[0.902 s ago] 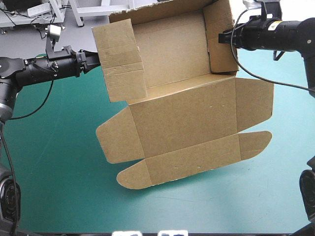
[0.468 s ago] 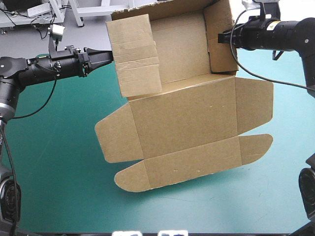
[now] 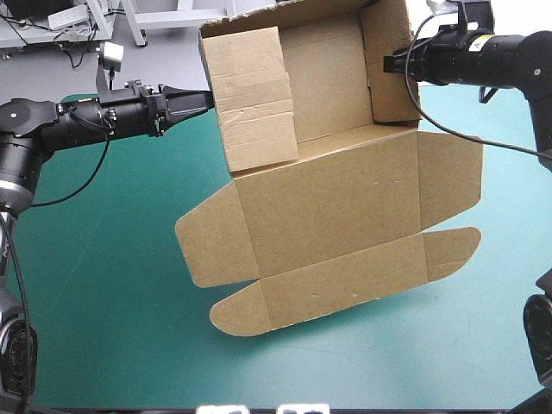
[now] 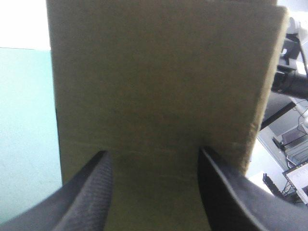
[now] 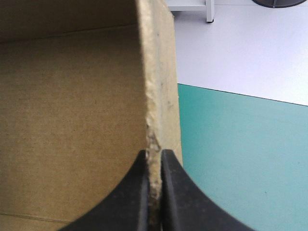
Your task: Fold the box
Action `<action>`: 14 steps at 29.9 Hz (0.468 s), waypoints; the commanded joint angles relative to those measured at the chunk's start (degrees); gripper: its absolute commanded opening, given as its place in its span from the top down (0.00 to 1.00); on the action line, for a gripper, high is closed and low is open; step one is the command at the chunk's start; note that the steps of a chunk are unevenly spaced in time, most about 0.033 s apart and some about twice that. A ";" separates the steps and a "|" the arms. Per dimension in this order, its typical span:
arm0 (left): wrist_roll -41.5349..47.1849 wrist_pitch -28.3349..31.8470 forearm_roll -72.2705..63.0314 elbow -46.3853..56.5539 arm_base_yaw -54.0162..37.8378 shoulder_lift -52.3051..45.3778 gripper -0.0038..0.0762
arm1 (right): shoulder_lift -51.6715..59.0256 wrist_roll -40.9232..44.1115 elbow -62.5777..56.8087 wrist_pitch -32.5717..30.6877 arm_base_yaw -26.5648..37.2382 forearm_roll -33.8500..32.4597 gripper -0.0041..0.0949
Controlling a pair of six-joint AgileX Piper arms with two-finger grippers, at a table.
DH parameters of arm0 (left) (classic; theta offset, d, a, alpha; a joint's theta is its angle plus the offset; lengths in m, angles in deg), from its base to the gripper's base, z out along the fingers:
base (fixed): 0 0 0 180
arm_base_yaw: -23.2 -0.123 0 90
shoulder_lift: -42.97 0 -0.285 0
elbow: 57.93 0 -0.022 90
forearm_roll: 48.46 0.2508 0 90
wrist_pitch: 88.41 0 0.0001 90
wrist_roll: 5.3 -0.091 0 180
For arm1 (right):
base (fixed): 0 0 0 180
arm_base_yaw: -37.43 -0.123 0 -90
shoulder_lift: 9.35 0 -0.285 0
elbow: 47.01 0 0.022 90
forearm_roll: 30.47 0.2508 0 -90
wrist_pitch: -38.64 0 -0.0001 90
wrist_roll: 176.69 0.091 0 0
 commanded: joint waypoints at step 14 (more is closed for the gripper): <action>0.11 -2.87 1.03 -2.02 0.40 -4.21 0.46 | -0.28 0.81 1.64 5.37 0.48 5.50 0.96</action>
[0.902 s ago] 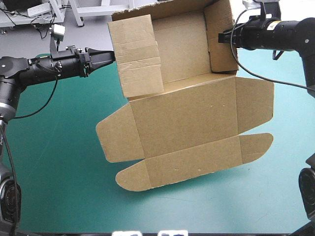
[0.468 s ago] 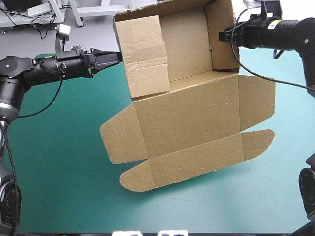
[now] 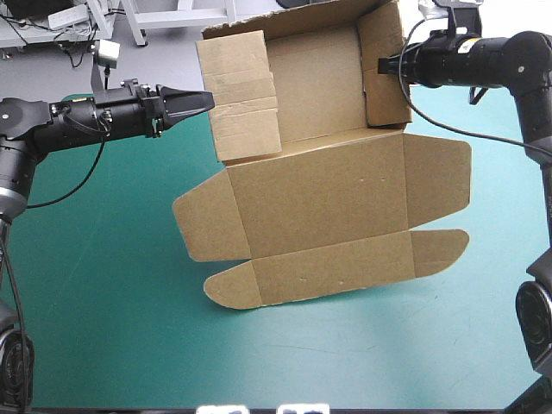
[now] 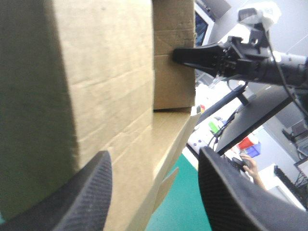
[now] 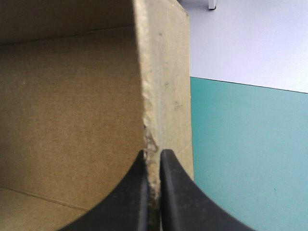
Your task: Fold the box
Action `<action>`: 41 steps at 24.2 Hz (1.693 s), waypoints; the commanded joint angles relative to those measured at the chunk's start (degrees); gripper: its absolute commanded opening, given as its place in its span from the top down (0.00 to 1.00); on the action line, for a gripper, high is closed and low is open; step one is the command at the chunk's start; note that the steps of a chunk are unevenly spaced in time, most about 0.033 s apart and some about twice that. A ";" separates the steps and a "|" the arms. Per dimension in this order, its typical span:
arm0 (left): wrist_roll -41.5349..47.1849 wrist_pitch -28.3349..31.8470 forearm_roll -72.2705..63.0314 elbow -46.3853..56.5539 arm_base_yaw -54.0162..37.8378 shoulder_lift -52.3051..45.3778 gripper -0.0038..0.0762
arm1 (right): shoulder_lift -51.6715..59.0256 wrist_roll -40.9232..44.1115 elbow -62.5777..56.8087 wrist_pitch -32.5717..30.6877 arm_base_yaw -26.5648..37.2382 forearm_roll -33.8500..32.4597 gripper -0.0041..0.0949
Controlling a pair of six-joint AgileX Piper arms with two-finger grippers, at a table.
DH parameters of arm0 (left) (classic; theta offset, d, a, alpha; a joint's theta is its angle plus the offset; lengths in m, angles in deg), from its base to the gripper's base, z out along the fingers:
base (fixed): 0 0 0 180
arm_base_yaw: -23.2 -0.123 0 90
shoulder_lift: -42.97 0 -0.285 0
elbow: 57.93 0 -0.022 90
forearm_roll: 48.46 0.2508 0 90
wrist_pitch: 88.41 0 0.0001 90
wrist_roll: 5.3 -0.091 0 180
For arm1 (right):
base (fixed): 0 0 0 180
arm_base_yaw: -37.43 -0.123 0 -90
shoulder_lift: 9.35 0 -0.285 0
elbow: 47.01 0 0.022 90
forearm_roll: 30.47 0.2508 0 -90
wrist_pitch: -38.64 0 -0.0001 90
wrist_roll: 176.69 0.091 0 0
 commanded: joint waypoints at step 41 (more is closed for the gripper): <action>6.99 14.55 34.21 -5.73 4.95 -1.64 0.97 | 3.40 9.21 1.69 -2.24 -15.08 -4.74 0.96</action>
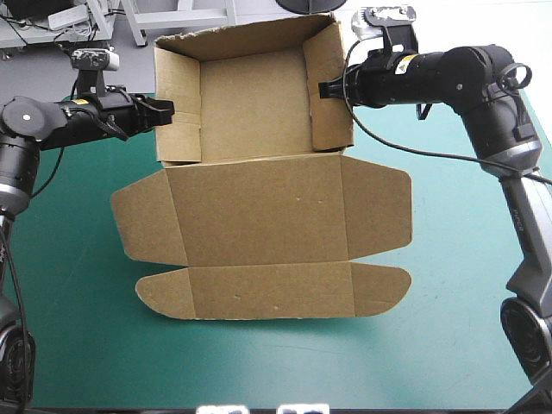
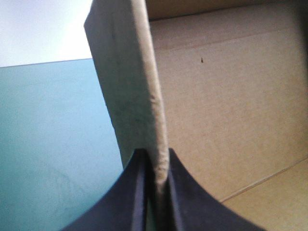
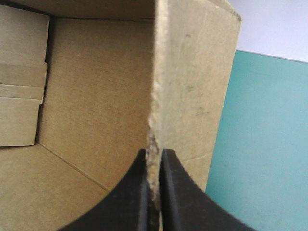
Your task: Fold the box
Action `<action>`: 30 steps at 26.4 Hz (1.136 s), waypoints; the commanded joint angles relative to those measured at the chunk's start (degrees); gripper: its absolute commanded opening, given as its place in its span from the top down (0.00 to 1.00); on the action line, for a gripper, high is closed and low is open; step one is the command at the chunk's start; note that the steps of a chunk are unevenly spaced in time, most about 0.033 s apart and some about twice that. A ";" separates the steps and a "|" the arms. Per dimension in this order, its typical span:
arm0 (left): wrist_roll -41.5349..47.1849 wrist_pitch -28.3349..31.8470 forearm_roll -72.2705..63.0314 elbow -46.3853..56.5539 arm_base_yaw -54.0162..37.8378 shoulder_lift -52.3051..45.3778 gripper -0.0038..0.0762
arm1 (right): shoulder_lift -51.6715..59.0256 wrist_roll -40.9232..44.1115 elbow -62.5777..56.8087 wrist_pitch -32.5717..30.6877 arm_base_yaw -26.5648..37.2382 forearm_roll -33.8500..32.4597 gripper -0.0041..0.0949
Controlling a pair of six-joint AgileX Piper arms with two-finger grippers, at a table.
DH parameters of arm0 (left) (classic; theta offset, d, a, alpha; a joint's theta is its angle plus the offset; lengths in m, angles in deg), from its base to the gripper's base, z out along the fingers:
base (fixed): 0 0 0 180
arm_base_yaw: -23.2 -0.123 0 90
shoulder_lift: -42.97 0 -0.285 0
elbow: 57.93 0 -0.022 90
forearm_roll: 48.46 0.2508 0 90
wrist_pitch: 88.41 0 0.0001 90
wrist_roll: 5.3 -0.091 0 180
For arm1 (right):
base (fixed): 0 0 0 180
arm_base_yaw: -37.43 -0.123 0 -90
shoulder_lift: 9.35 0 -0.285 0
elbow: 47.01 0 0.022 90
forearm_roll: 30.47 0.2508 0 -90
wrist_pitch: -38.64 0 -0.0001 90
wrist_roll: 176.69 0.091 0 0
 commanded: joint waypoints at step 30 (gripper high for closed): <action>22.54 -21.24 37.61 -11.99 15.87 20.65 0.97 | -11.80 4.80 -11.24 -2.71 -2.47 -9.90 0.96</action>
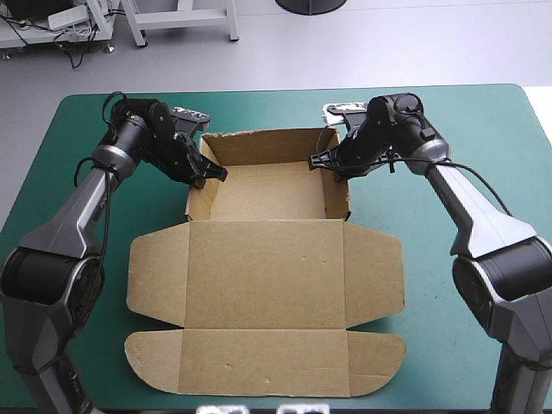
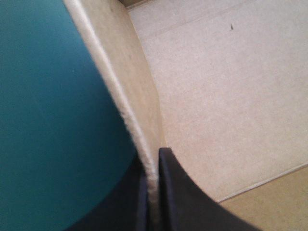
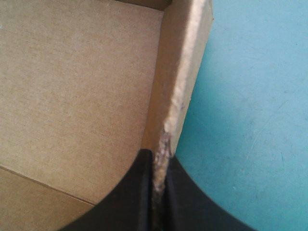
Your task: Fold the box
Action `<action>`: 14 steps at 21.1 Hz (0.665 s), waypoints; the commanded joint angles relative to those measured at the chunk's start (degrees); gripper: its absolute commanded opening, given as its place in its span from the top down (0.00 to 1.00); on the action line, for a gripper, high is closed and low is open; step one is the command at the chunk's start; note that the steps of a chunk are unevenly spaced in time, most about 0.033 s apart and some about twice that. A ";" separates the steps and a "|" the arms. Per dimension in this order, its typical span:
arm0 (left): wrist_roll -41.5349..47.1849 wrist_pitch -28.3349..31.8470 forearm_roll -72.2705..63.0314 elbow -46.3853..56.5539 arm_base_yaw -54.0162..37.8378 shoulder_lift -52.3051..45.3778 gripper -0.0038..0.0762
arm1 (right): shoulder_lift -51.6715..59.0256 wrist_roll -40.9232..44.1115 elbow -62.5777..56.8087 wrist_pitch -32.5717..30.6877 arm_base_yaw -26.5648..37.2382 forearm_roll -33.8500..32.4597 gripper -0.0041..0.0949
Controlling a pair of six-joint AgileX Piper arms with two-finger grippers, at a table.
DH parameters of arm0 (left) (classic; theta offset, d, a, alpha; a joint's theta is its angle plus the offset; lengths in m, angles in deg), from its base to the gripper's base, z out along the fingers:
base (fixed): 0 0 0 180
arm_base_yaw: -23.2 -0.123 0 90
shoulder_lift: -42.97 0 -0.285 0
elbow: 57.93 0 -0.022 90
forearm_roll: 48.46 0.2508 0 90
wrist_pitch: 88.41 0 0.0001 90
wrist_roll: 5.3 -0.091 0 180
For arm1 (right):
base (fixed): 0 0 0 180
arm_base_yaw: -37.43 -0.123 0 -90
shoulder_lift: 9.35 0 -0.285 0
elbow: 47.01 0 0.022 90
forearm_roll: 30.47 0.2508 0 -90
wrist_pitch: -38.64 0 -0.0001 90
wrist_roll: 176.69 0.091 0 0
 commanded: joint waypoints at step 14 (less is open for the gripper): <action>-0.02 -3.30 -4.83 -1.37 0.27 -0.37 0.47 | 2.17 -9.27 1.61 7.66 -0.11 -1.27 0.57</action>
